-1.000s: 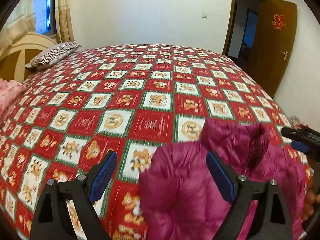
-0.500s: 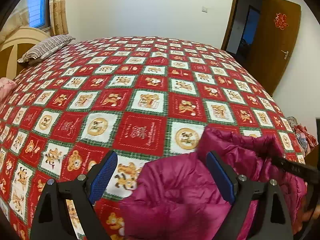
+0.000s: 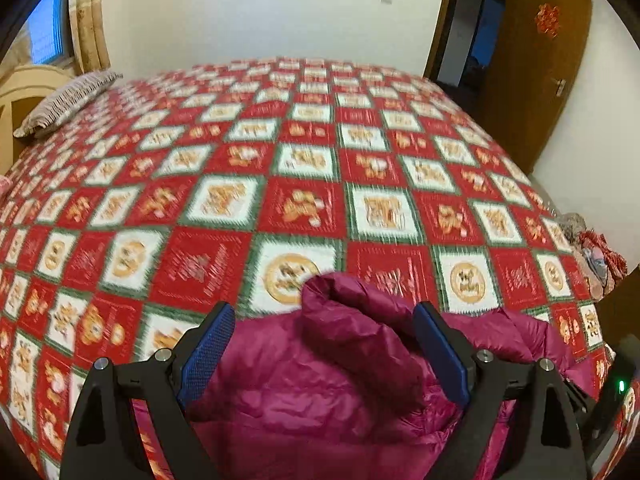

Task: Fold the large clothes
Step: 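Grasp the jacket hem with both grippers and lift it, then fold the held hem up toward the collar with both grippers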

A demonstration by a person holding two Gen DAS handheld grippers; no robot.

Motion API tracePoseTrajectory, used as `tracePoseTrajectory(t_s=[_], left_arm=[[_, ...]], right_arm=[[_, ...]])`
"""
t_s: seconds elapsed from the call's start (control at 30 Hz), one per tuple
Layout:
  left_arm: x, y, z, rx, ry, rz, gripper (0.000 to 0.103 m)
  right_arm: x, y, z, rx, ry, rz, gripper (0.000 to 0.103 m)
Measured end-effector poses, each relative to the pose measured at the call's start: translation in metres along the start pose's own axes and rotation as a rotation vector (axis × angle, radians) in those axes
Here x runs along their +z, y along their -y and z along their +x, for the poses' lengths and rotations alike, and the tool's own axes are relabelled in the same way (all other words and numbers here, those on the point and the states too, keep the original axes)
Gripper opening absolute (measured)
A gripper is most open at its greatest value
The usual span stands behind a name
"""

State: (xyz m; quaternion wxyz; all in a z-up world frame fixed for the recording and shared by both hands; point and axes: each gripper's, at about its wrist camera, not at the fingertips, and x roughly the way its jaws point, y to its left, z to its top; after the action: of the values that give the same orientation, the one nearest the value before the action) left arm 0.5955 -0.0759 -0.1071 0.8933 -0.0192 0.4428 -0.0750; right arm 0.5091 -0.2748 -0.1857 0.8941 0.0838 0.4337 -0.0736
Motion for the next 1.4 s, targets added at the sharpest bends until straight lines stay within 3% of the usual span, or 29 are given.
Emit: tracePoseTrajectory(t_s=[0.1,0.13,0.17,0.23,0.33,0.5,0.6,0.7,0.73,0.83,0.87,0.97,1.13,1.3,1.4], left_arm=[[-0.011,0.007,0.017,0.081,-0.022,0.006,0.091],[-0.015,0.008,0.019,0.112,-0.009,0.014,0.086],[-0.02,0.008,0.019,0.141,0.01,0.024,0.078],[-0.028,0.003,0.022,0.174,-0.003,0.033,0.037],[-0.045,-0.018,0.029,0.148,-0.055,-0.053,0.023],[-0.077,-0.041,0.031,0.112,-0.027,-0.171,0.022],[-0.093,-0.032,0.032,0.144,0.07,-0.137,0.024],[-0.09,-0.025,0.036,0.189,0.069,-0.105,0.025],[-0.09,-0.024,0.036,0.197,0.07,-0.099,0.025],[-0.09,-0.023,0.036,0.213,0.075,-0.087,0.025],[-0.09,-0.023,0.036,0.215,0.076,-0.085,0.025],[-0.09,-0.023,0.036,0.221,0.078,-0.081,0.025],[-0.091,-0.022,0.036,0.226,0.079,-0.076,0.025],[-0.091,-0.019,0.036,0.239,0.08,-0.066,0.025],[-0.09,-0.018,0.036,0.244,0.08,-0.059,0.025]], right_arm=[[-0.001,0.001,-0.001,-0.003,0.02,0.004,0.014],[-0.001,0.004,-0.001,0.01,0.022,0.016,0.014],[-0.001,0.007,-0.001,0.024,0.024,0.028,0.014],[-0.001,0.008,-0.001,0.038,0.025,0.038,0.014],[-0.002,0.009,0.0,0.049,0.028,0.048,0.014],[-0.003,0.009,0.0,0.055,0.027,0.057,0.014],[-0.001,0.007,0.0,0.044,0.021,0.05,0.015],[0.001,0.007,-0.006,0.036,-0.001,0.04,0.028],[0.001,0.009,-0.013,0.03,0.002,0.045,0.037],[-0.001,0.018,-0.052,-0.057,0.113,0.081,0.048],[0.002,0.018,-0.067,-0.079,0.162,0.09,0.048],[0.02,0.005,-0.079,-0.049,0.192,0.078,0.048],[0.05,-0.039,-0.046,-0.015,0.124,0.011,0.045],[0.028,-0.042,0.004,-0.06,-0.027,-0.025,0.034],[0.012,-0.037,0.009,-0.048,0.009,-0.049,0.034]])
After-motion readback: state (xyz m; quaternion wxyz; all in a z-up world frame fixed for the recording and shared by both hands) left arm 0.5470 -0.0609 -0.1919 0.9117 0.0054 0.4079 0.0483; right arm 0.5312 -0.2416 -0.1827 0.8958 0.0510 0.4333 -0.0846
